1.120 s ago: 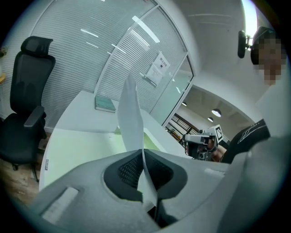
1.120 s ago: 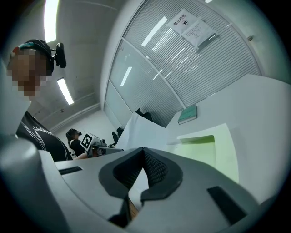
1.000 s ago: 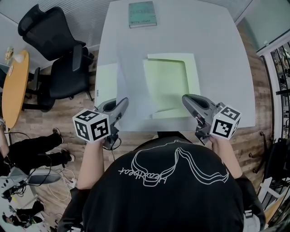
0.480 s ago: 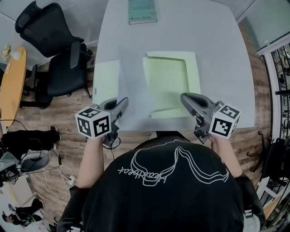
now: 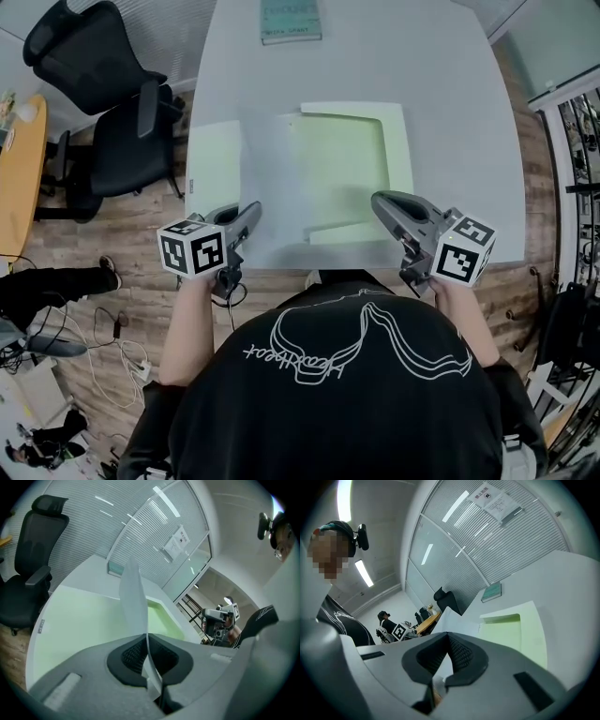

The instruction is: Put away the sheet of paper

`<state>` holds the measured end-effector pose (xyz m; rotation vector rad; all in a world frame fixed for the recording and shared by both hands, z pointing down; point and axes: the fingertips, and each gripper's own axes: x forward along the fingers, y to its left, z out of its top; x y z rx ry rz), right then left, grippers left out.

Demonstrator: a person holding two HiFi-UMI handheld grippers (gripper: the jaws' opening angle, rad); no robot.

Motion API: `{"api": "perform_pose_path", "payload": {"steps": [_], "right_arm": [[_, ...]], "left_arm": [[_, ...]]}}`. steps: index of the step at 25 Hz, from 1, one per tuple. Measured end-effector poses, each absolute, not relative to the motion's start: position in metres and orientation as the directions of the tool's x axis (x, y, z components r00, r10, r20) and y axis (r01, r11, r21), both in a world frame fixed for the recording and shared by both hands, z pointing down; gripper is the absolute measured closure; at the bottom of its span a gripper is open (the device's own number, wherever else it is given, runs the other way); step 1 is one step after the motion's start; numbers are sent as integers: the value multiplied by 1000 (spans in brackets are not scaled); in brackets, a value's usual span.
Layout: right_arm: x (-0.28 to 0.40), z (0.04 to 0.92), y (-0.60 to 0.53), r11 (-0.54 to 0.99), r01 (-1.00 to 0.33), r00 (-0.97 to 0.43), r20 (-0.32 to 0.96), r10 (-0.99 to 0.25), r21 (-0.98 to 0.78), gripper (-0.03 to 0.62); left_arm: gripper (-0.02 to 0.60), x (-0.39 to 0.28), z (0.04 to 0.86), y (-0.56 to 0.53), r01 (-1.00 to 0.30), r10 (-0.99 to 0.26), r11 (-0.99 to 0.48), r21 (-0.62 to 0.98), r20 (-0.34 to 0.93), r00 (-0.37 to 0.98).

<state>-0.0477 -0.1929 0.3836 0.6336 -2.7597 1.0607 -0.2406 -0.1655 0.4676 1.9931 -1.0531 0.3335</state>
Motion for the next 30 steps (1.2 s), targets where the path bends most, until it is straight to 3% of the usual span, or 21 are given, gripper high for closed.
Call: {"api": "perform_pose_path", "payload": {"steps": [30], "right_arm": [[-34,399,-200,633,-439,-896,260,-360,-638,585]], "left_arm": [[571,-218,505,-183,-764,-531,-230,603,580,618]]}}
